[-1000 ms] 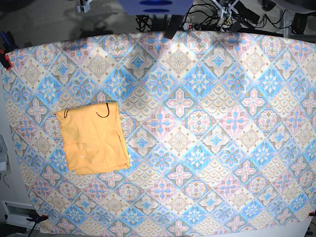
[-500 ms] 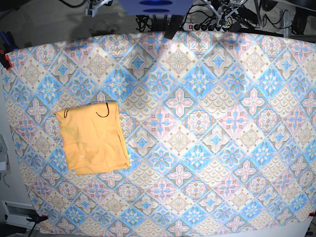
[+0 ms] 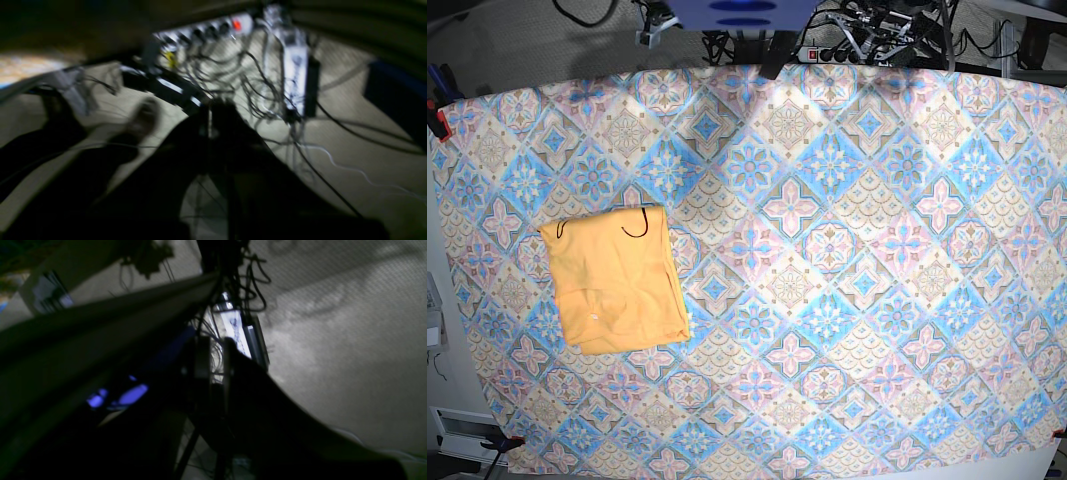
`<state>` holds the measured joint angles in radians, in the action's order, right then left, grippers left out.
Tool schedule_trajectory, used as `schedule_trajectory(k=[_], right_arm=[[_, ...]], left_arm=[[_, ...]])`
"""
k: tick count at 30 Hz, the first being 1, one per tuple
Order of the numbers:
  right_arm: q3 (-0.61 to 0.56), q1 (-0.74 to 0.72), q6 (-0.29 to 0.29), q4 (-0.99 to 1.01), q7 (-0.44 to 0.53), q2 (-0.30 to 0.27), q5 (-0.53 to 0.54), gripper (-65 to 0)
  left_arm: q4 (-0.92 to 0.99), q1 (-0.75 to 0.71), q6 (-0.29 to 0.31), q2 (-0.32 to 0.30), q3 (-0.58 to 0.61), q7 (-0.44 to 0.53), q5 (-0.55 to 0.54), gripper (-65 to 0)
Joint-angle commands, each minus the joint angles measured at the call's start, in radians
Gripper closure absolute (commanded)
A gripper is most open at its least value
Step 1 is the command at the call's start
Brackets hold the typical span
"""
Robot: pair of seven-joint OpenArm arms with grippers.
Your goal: Fold the T-shirt properly
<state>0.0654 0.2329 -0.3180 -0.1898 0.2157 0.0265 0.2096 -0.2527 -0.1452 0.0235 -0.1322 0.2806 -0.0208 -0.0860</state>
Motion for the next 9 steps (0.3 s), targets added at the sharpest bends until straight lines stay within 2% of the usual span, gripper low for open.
schedule_trajectory(k=[1,4,9], right_arm=[[0.001,0.009,-0.008,0.0,0.004,0.003,-0.002,-6.7],[0.001,0.009,-0.008,0.0,0.004,0.022,-0.003,-6.7],[-0.005,-0.031,-0.008,-0.001,0.004,0.023,-0.006,-6.7]], left_arm=[[0.0,-0.014,-0.009,-0.002,0.004,-0.001,-0.002,-0.1],[0.0,-0.014,-0.033,-0.002,0.004,-0.001,-0.002,-0.1],[-0.001,-0.012,-0.033,0.007,0.003,0.0,-0.002,-0.1]])
